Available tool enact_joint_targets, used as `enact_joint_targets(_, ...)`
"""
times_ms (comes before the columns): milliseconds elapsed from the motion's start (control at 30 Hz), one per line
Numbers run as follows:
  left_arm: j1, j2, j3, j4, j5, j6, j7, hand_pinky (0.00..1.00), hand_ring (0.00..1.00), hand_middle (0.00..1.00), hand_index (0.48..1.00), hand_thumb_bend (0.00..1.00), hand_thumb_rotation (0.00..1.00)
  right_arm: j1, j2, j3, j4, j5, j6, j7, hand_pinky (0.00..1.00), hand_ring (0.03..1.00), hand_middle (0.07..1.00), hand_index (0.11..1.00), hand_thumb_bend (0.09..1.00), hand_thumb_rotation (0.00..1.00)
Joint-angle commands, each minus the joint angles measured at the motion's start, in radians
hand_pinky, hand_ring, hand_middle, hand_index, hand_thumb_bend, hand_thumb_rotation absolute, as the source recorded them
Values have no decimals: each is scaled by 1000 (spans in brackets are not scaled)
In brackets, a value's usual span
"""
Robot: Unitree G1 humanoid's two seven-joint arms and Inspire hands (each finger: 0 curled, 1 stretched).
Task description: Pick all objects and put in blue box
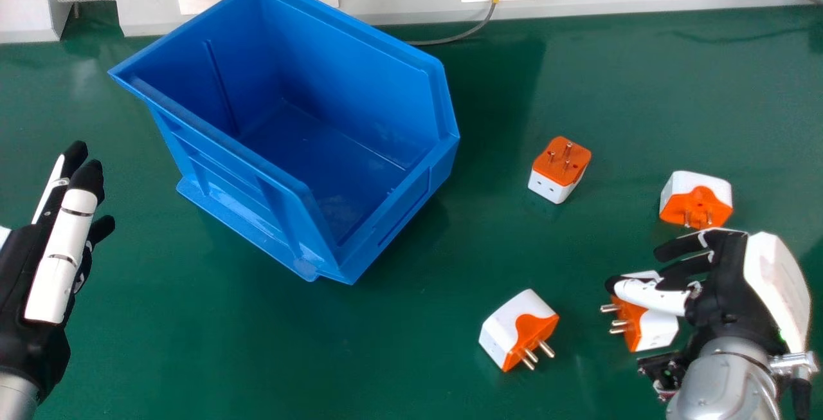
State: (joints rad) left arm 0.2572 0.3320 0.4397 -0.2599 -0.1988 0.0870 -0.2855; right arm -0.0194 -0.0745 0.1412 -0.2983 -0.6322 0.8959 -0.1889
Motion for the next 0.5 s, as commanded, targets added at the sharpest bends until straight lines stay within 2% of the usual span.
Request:
enact_joint_targets(0,-5,20,17,-15,-14,-7,-1,951,995,1000,1000,537,1000,-5,2,-5,-15,-4,-10,-1,153,401,509,607,514,0)
enact_joint_targets(33,-5,20,17,-15,-14,-7,-1,951,995,1000,1000,537,1000,-6,2,-5,-12,-4,-7,1,153,399,512,647,516,0)
enact_joint_targets(100,-4,19,18,-20,-14,-4,0,951,995,1000,1000,537,1000,-10,0,-7,-2,-1,-1,6,153,399,512,647,516,0)
enact_joint_targets(133,-4,19,17,-23,-14,-3,1,950,995,1000,1000,538,1000,-11,-2,-8,0,0,4,10,205,412,563,680,517,0)
enact_joint_targets(167,-4,19,17,-22,-14,-3,1,950,995,1000,1000,538,1000,-13,-3,-7,2,0,10,15,205,412,563,680,517,0)
enact_joint_targets(267,-4,18,17,-24,-13,-1,4,945,994,1000,1000,539,1000,-24,-17,10,7,-19,47,39,505,667,768,784,633,8)
enact_joint_targets(300,-4,17,17,-26,-13,1,5,945,994,1000,1000,539,1000,-26,-23,18,4,-26,61,49,505,667,768,784,633,8)
enact_joint_targets(400,-7,18,18,-16,-12,-3,4,942,993,1000,1000,539,1000,-26,-40,38,-12,-41,86,72,685,821,881,863,702,39)
enact_joint_targets(433,-8,18,18,-14,-13,-4,3,942,993,1000,1000,539,1000,-26,-47,44,-15,-45,93,77,685,821,881,863,702,39)
enact_joint_targets(467,-8,17,18,-17,-13,-3,4,942,993,1000,1000,539,1000,-27,-52,48,-16,-47,98,82,731,856,905,884,719,46)
